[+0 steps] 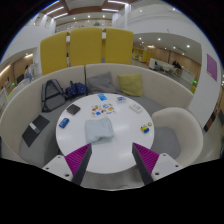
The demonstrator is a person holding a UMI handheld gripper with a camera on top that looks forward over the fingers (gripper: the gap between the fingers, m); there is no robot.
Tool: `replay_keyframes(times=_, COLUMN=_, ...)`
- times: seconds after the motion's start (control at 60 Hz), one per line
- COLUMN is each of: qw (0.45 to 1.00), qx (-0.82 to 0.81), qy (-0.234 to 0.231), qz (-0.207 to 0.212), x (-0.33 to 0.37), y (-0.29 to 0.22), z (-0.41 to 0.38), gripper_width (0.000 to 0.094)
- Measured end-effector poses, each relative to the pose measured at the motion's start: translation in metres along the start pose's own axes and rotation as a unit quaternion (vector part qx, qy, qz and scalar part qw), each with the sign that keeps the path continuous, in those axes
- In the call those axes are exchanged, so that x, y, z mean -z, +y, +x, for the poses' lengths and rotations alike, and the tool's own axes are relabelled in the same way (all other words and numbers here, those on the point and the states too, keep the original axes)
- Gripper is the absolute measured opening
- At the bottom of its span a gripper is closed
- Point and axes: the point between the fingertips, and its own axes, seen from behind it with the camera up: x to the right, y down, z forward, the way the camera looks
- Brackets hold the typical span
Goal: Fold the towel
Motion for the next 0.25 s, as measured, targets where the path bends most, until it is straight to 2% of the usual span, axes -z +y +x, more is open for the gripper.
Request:
replay_keyframes(times=0.133, qw=1.0, qx=0.0, qy=-0.01, qz=-0.005, x=0.019, y=0.022, z=-0.01, gripper_width=0.0875)
replay_keyframes(times=0.25, qw=1.0, qx=0.001, qy=-0.013, qz=-0.004, x=0.022, y=0.022, z=-0.01, gripper_width=0.0863)
